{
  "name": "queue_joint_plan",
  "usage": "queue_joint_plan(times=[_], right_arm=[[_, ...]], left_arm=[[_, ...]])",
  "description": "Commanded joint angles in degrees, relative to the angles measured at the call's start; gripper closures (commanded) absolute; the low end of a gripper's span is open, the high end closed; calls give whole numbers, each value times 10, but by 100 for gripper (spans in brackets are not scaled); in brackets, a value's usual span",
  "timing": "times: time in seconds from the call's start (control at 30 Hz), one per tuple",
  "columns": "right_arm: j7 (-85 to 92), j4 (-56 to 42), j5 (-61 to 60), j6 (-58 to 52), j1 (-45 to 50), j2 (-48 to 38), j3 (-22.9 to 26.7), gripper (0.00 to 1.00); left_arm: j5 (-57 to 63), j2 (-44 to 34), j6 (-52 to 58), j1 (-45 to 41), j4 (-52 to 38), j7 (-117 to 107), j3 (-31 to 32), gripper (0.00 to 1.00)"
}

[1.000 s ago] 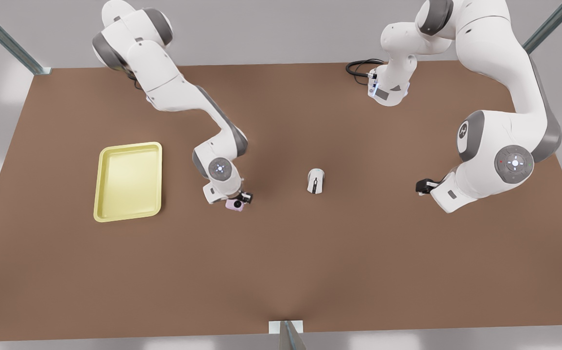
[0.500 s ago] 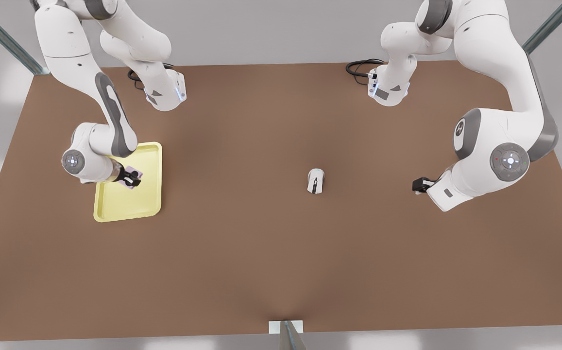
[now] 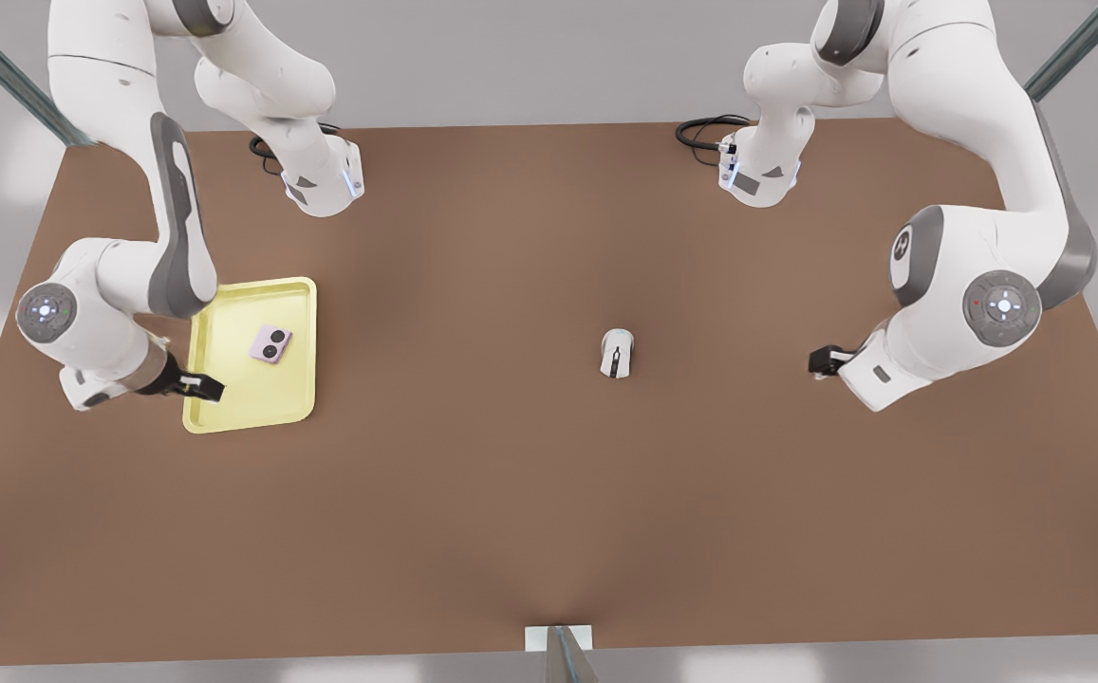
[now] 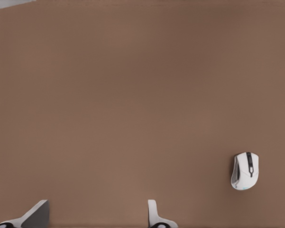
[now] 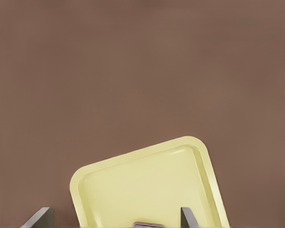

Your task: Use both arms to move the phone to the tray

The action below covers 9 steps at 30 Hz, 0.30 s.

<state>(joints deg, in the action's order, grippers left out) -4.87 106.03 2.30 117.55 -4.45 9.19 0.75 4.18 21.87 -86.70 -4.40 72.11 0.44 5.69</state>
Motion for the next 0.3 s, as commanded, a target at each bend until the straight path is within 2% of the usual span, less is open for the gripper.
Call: queue_joint_plan(times=[0.0, 0.1, 0.13, 0.27], right_arm=[[107, -85, 1, -188, 12, -2, 6, 0], [109, -167, 2, -189, 11, 0, 5, 0], [108, -211, 0, -189, 10, 29, 5, 0], [112, -224, -11, -195, 0, 33, 9, 0]], left_arm=[[2, -2, 0, 0, -9, -55, -1, 0], [2, -2, 1, 0, -9, -56, -1, 0], [2, -2, 1, 0, -9, -56, 0, 0], [2, -1, 0, 0, -9, -56, 0, 0]])
